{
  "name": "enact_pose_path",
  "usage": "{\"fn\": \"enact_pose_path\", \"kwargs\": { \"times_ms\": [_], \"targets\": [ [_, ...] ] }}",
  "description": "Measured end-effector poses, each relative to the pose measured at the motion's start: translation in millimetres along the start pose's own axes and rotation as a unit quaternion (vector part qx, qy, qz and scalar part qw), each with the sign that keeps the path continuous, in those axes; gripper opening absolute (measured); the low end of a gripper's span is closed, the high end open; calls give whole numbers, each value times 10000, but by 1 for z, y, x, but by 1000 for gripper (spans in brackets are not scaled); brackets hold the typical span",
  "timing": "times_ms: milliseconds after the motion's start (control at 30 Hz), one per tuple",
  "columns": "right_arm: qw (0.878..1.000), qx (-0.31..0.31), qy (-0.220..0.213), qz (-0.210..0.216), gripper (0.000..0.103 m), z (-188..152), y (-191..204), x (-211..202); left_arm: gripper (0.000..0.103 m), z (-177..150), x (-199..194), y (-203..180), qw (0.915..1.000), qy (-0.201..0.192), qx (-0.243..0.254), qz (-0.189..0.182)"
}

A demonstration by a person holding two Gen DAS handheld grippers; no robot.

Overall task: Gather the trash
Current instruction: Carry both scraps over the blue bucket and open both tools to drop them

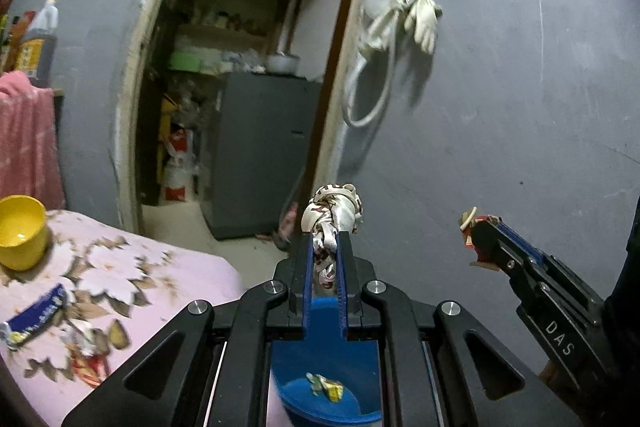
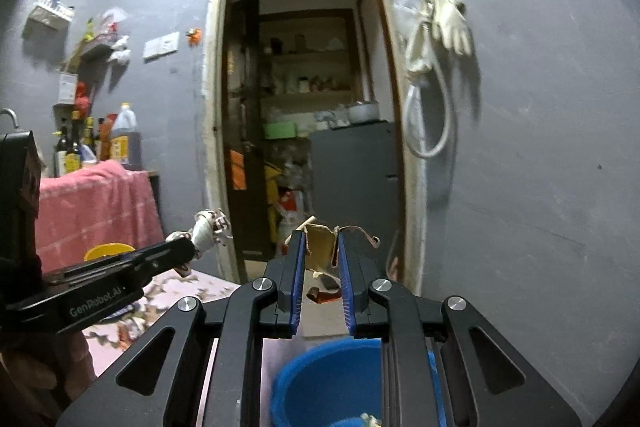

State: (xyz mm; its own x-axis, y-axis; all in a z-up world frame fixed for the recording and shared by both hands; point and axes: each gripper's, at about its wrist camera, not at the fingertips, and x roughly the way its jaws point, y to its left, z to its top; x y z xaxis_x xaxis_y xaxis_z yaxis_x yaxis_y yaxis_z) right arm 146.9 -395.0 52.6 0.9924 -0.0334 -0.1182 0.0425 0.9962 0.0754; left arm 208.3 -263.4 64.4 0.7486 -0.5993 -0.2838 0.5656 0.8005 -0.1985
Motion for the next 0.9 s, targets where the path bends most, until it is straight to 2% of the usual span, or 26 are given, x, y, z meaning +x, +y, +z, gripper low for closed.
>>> {"fn": "enact_pose_path", "kwargs": {
  "times_ms": [300, 533, 900],
  "targets": [
    [9984, 290, 453, -178, 14, -30, -37, 10, 8, -25, 46, -10, 9977, 682, -2, 22],
    [9932, 619, 964, -211, 14, -59, -57, 33, 8, -49, 83, -8, 9908, 1347, -39, 131],
    [9823, 961, 1592, -232, 18, -91, -77, 59, 13, -72, 118, 3, 9804, 1951, -159, 208]
  ]
}}
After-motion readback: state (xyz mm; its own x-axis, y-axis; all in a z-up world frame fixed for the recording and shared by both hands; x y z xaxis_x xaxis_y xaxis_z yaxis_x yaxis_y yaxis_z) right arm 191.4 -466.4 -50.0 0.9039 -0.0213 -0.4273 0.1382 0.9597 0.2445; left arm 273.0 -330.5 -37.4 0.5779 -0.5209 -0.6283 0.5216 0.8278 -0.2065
